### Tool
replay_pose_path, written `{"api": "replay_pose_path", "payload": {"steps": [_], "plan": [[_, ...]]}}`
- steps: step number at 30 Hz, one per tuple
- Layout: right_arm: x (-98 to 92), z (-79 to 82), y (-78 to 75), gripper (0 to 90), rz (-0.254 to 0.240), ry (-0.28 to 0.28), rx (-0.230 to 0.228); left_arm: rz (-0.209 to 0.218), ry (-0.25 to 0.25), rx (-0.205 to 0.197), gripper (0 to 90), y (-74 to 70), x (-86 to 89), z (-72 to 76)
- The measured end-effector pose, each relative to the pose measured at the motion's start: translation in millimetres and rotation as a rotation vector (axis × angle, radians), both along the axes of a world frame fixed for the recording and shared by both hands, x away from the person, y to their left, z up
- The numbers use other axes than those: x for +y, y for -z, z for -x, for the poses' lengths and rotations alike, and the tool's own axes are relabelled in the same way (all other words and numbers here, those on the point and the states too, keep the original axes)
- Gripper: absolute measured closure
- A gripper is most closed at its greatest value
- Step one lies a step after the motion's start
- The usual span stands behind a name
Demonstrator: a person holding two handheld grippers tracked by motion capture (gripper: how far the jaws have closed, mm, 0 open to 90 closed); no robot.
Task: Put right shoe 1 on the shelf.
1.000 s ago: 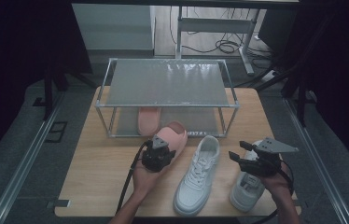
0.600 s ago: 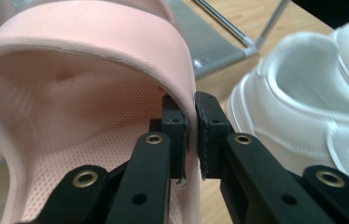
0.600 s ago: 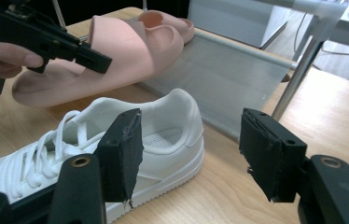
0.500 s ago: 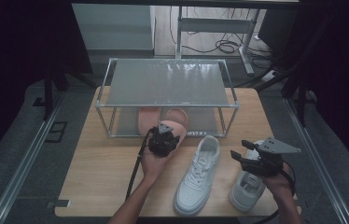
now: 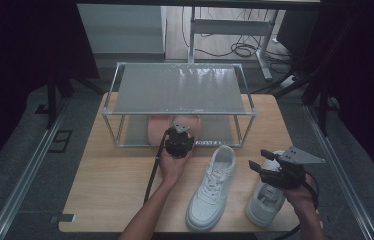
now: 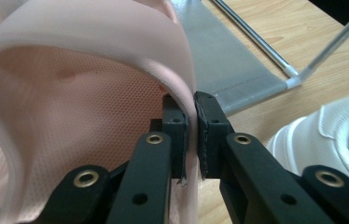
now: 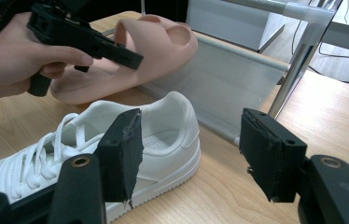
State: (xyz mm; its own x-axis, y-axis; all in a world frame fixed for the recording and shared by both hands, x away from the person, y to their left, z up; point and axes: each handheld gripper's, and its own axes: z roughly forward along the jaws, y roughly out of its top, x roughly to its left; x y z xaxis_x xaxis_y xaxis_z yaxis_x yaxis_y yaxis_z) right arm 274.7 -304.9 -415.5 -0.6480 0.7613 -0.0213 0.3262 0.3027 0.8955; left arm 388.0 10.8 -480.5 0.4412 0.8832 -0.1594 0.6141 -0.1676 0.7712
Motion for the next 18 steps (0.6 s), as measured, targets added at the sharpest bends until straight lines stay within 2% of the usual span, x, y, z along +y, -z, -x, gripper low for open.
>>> {"api": "replay_pose_path", "payload": {"steps": [3,4,7,9,11,15,18], "plan": [[-0.3,-0.1,0.0,40.0,0.002,-0.001,0.001,0.013,-0.012,0.005,83.8,-0.6,-3.2,-4.5],[-0.3,-0.2,0.1,40.1,0.001,-0.001,0.001,0.038,-0.028,-0.006,83.9,-1.8,-6.3,-5.7],[-0.2,-0.5,0.4,40.1,0.001,-0.001,-0.001,0.035,-0.037,-0.021,84.2,-1.4,-12.1,-6.6],[0.1,0.1,-0.5,40.1,0.000,-0.004,-0.003,0.036,-0.053,-0.014,84.2,2.4,-15.2,-10.8],[-0.6,1.8,-2.3,40.1,-0.002,-0.005,-0.007,0.049,-0.078,0.011,84.0,9.2,-16.5,-17.2],[-4.3,2.2,-3.7,40.1,-0.009,0.004,-0.013,0.054,-0.100,0.024,83.9,15.1,-15.3,-23.1],[-5.7,2.3,-4.1,40.3,-0.010,0.007,-0.014,0.074,-0.128,0.039,83.9,20.7,-12.2,-30.1]]}}
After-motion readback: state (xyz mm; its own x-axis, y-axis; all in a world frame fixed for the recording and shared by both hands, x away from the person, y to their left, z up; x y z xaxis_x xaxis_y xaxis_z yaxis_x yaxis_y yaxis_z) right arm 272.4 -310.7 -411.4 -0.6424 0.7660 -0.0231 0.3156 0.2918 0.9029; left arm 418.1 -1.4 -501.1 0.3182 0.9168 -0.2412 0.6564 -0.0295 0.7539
